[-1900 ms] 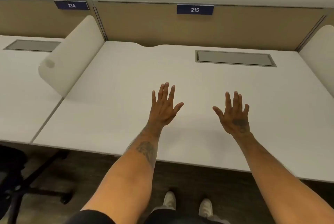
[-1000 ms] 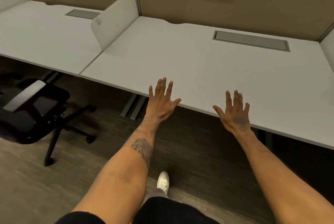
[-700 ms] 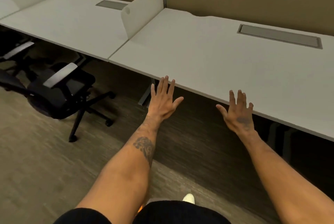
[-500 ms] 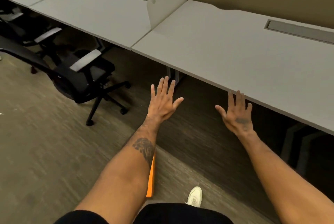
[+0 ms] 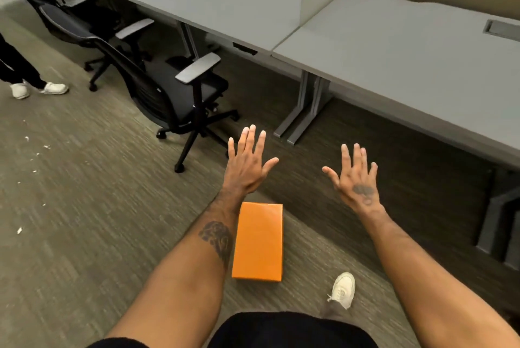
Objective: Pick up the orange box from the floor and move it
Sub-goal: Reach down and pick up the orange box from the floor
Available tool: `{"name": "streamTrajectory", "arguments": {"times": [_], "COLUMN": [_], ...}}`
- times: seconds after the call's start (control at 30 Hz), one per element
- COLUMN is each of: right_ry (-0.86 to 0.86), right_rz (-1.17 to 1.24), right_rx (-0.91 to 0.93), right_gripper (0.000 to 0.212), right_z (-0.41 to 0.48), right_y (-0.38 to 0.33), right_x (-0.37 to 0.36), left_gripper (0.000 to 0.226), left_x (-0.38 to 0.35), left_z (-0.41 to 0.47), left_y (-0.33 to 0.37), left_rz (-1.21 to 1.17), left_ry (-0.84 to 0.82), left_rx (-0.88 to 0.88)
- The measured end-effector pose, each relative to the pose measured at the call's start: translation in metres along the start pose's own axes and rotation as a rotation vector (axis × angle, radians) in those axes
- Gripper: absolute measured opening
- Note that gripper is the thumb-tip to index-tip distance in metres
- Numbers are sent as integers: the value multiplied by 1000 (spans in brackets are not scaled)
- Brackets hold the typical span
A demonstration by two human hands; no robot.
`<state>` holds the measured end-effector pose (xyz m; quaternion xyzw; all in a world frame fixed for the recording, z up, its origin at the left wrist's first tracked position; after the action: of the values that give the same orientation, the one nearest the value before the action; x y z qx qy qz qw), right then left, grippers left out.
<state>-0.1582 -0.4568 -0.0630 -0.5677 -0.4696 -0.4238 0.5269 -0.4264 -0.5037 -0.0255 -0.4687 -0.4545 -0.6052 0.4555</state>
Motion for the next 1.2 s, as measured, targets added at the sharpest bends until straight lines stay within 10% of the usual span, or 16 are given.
{"name": "streamTrajectory", "arguments": {"times": [0.7, 1.2], "right_ry": [-249, -466], "right_rz": [-20, 30], "right_rx": [34, -91], "right_gripper": [90, 89], "right_z": [-89, -72], "right_y": [-93, -77], "right_x": [-108, -323], "left_gripper": [79, 81], "left_x": [-58, -260], "left_z": [-111, -141], "left_y": [-73, -131], "left_rz": [-112, -224], "left_ry": [-171, -365], "left_rx": [102, 285]}}
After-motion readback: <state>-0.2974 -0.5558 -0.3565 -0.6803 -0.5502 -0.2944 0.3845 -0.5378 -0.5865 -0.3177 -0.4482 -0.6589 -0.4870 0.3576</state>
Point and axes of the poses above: each hand's wrist, its own z-axis towards the middle knuckle, its own x-axis out of the back of the hand, y = z × x, the point moved 7 cm from there along z, towards the middle knuckle, and after that the axes turned 11 degrees about -x, right-handed, at the moved point
